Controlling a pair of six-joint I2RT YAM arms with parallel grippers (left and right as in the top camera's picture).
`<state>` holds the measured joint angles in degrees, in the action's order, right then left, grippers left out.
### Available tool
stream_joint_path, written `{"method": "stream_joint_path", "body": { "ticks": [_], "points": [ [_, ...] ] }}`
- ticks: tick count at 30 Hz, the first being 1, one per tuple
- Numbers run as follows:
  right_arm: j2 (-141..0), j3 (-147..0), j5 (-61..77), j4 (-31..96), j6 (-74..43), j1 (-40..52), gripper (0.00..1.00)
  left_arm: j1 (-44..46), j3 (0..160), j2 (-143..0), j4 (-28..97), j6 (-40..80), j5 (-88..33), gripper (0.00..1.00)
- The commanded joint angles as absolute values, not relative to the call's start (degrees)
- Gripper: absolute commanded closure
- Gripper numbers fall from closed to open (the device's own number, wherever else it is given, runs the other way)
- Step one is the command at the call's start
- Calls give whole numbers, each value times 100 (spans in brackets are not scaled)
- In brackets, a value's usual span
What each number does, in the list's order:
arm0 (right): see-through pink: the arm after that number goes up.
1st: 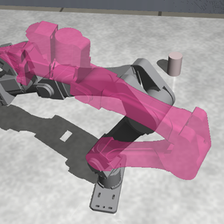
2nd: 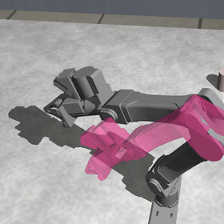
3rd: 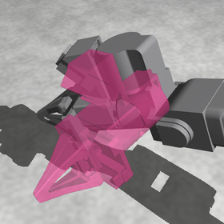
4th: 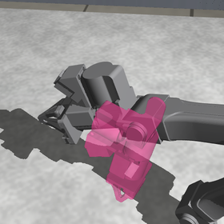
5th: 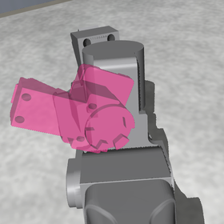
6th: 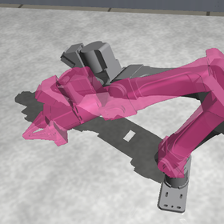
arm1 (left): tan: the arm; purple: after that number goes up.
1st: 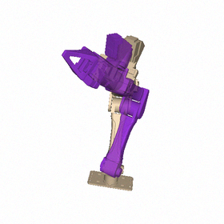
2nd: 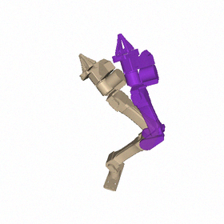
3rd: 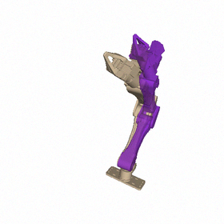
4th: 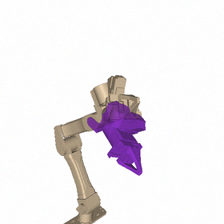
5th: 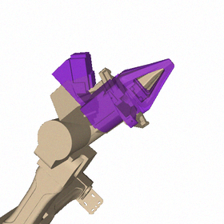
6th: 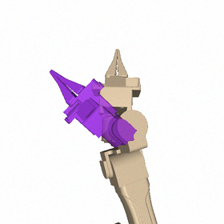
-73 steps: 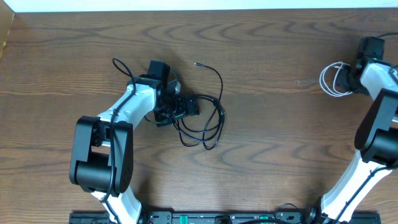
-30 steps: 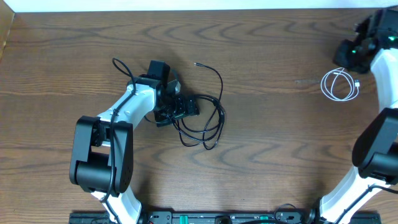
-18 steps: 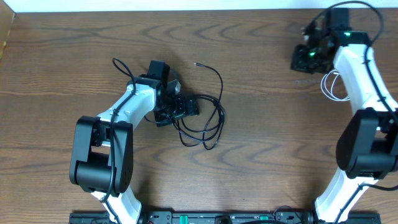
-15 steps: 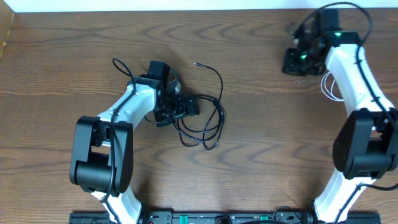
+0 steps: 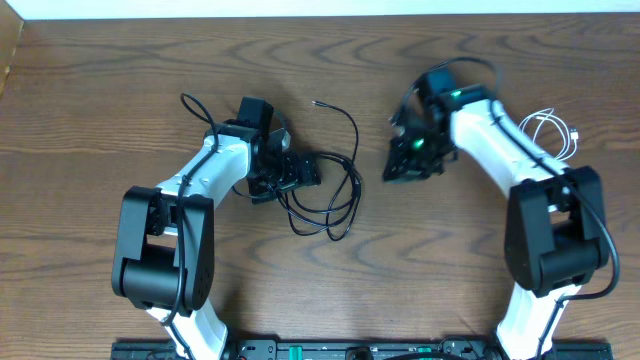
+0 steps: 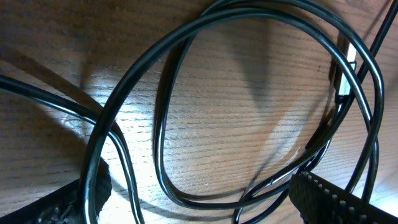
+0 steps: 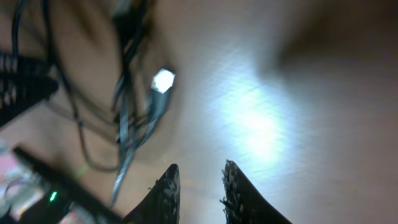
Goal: Untangle cables
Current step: 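Move the right gripper back to the black cable bundle and grasp a cable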
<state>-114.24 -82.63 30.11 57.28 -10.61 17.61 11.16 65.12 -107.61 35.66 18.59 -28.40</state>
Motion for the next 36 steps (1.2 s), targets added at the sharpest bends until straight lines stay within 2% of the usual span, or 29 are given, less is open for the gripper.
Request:
{"method": "stream_joint_path", "body": {
  "ticks": [1,7,12,27,36],
  "points": [
    [-11452,-8154,3883,5795,-1212,2176,77,1114,6381,-10934,3492,1782,-2587,2],
    [-11450,-8143,4066,5964,-1168,2661,76,1111,6381,-10936,3393,1780,-2580,2],
    [-11450,-8053,4064,5771,-1175,2980,64,1114,6381,-10936,3395,1782,-2324,2],
    [-11450,-7975,3395,5763,-1671,3350,63,1114,6381,-10936,3398,1782,-2327,2],
    [-11452,-7863,2989,5256,-2237,3557,73,1114,6381,-10936,3409,1782,-2329,2]
  ]
}}
